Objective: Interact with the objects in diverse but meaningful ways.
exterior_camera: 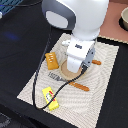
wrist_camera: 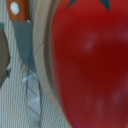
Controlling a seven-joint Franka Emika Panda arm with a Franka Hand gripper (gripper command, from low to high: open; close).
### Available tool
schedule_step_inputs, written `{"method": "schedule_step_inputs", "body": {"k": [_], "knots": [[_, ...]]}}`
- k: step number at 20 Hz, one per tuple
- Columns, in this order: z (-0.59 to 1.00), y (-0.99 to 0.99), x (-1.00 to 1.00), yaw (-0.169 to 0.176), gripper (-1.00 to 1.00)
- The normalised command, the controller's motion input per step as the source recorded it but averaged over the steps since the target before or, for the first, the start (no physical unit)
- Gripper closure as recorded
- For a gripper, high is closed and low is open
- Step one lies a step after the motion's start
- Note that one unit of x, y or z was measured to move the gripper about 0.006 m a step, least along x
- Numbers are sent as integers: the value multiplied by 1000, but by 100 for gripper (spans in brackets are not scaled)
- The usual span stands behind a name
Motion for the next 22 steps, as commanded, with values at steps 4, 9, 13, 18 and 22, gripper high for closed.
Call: {"method": "schedule_step_inputs", "body": {"k": [4,9,13,18,22], "knots": [[-236,0,-4,24,100],[-193,2,-15,22,100],[-109,38,0,25,100],[110,309,74,36,100],[456,820,91,43,100]]}}
